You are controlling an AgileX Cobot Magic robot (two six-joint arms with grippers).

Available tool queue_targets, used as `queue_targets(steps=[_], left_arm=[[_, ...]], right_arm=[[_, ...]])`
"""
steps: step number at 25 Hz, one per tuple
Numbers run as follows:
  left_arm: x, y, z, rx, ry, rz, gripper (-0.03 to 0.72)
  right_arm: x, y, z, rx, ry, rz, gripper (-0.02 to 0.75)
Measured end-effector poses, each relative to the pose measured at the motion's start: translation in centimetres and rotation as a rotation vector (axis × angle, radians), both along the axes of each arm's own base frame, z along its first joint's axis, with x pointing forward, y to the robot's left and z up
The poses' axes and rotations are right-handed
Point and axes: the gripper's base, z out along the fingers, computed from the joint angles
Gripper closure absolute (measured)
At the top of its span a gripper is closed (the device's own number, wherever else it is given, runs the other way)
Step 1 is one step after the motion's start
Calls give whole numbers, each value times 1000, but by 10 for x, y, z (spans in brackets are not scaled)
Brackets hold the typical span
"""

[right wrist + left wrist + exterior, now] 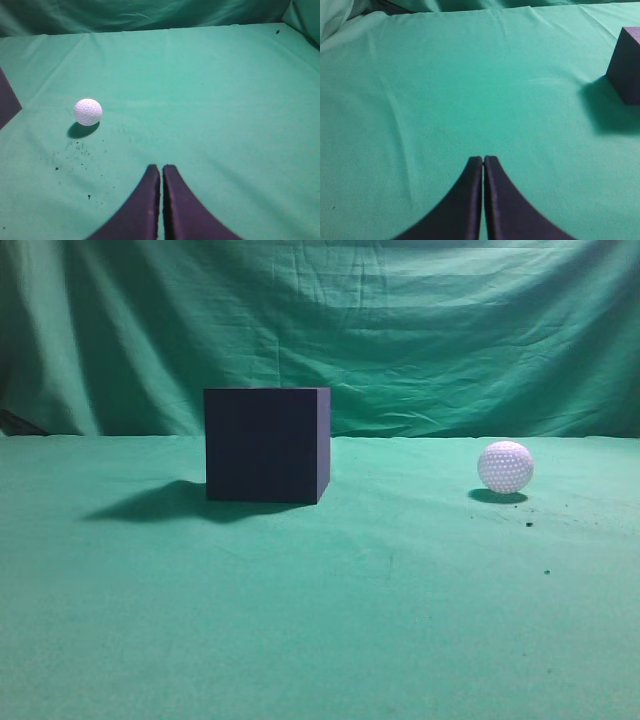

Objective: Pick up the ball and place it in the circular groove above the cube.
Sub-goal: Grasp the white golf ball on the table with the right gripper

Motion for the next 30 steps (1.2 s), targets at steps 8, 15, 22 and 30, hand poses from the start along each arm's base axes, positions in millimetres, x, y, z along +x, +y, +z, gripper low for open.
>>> queue_targets(steps=[8,15,22,30], left_arm=[[0,0,0,0,0,0,688],[0,0,0,0,0,0,688],[0,0,0,0,0,0,688],[0,0,0,0,0,0,688]], right_arm=[[0,0,0,0,0,0,738],[0,0,0,0,0,0,738],[1,0,2,5,-24,-2,738],[4,-3,35,126,-373,-48,738]])
